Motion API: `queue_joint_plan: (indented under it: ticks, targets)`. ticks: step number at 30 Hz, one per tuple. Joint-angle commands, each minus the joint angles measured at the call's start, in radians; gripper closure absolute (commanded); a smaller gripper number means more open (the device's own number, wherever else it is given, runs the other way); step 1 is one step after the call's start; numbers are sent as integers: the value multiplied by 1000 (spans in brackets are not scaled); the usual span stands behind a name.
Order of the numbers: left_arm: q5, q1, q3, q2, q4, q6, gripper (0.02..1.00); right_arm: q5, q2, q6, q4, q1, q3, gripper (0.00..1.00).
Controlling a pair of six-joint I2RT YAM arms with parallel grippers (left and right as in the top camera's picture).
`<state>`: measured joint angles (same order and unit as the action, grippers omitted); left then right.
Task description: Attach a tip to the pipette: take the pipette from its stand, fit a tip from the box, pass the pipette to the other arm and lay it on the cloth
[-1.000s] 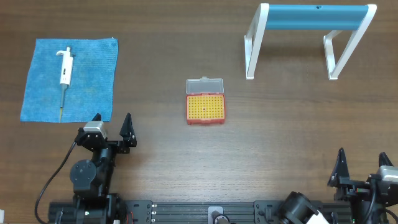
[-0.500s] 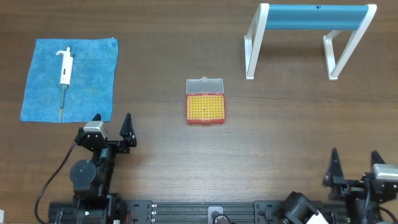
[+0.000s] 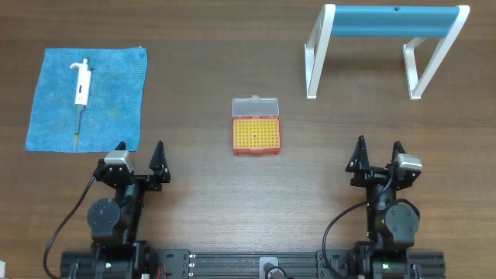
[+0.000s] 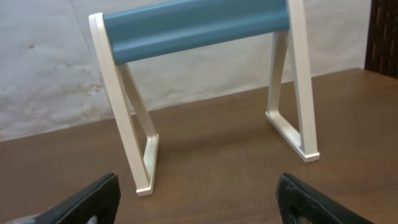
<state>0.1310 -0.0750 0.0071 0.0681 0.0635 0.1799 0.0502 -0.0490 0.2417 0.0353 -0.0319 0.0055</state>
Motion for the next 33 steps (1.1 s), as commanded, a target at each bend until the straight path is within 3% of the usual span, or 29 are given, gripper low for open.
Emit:
queue_joint_plan:
  ticks: [1,6,33]
  targets:
    - [-8,3,-1,-1,8,-16,128,16,41,-37,-69,-4,4,183]
    - [-8,3,-1,-1,8,-16,128,-58,48,-37,-119,-4,3,183]
    - [-8,3,-1,-1,8,-16,128,-58,48,-38,-117,-5,3,180]
